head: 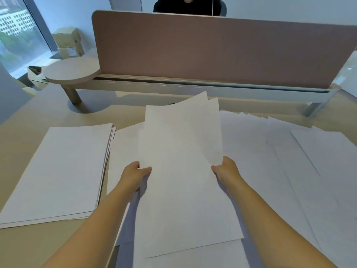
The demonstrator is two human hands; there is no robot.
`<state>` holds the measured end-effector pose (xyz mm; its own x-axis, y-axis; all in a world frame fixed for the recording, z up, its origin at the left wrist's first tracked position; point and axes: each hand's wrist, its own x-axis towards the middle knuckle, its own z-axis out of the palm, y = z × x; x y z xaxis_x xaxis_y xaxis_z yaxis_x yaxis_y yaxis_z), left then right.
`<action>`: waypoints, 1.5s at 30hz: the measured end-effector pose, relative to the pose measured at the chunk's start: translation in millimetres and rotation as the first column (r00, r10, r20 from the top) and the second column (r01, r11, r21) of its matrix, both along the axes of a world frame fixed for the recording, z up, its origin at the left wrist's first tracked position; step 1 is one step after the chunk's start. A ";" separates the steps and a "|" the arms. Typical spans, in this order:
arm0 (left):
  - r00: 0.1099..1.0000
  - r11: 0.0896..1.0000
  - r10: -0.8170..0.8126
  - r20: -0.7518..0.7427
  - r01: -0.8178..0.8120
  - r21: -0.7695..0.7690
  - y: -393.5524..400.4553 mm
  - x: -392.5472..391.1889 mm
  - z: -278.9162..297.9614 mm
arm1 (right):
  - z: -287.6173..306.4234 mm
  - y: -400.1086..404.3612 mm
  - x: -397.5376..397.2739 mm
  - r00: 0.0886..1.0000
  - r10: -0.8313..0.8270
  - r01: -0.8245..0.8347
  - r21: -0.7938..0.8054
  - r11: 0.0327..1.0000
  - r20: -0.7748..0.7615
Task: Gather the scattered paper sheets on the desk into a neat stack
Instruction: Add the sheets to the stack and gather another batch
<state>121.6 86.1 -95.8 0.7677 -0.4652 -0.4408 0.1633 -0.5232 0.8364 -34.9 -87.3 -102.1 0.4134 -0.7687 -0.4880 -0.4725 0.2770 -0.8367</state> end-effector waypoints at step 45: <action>0.992 0.981 -0.124 -0.040 0.128 0.143 -208.7 -161.3 -14.8 | -14.7 -152.4 -178.5 0.941 -0.126 0.090 -0.127 0.988 -0.313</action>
<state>-39.7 -122.6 -110.6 0.6919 -0.4866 -0.5333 0.1132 -0.6564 0.7458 -213.4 -239.7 -116.8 0.1613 -0.8561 -0.4910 -0.6920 0.2567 -0.6747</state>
